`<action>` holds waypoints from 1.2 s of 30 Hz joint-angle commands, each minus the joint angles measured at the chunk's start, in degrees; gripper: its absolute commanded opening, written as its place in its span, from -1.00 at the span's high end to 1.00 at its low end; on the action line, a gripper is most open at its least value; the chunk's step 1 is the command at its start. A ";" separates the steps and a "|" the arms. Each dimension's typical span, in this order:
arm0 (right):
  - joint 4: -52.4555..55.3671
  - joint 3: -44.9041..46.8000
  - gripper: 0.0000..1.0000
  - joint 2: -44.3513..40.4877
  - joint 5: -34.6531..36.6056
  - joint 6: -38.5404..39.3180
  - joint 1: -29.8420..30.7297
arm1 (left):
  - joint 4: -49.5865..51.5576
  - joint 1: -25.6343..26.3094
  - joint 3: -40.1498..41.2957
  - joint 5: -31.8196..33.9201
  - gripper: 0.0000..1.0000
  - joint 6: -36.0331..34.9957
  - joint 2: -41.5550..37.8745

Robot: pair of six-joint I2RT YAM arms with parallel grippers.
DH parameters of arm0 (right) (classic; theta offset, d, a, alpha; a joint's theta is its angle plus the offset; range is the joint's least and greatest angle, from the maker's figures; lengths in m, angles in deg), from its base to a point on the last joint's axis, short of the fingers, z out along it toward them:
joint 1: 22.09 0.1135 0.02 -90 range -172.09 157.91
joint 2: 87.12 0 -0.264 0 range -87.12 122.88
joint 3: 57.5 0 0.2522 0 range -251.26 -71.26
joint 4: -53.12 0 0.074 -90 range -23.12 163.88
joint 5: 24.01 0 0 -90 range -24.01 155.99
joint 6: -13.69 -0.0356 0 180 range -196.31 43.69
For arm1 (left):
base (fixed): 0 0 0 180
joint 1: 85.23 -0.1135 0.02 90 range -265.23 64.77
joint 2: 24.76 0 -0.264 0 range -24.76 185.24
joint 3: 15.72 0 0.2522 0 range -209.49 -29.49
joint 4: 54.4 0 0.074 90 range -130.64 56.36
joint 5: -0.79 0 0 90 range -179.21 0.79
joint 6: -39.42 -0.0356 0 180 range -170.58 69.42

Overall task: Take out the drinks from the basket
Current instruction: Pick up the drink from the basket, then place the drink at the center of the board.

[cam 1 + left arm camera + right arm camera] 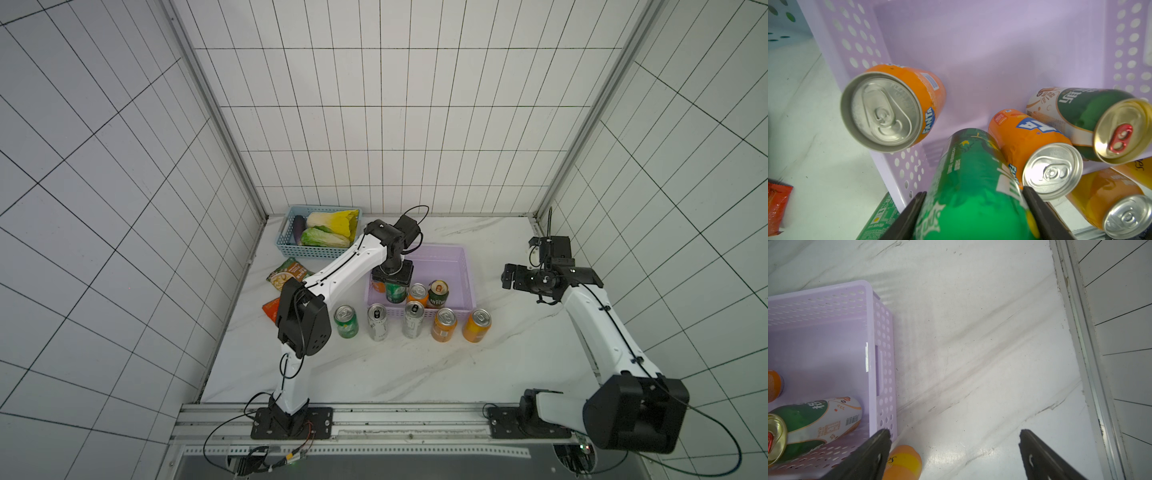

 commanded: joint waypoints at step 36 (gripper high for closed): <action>-0.11 1.65 -0.99 0.10 0.12 -0.06 -0.76 | 5.92 -1.10 10.06 3.37 0.03 -2.39 -33.95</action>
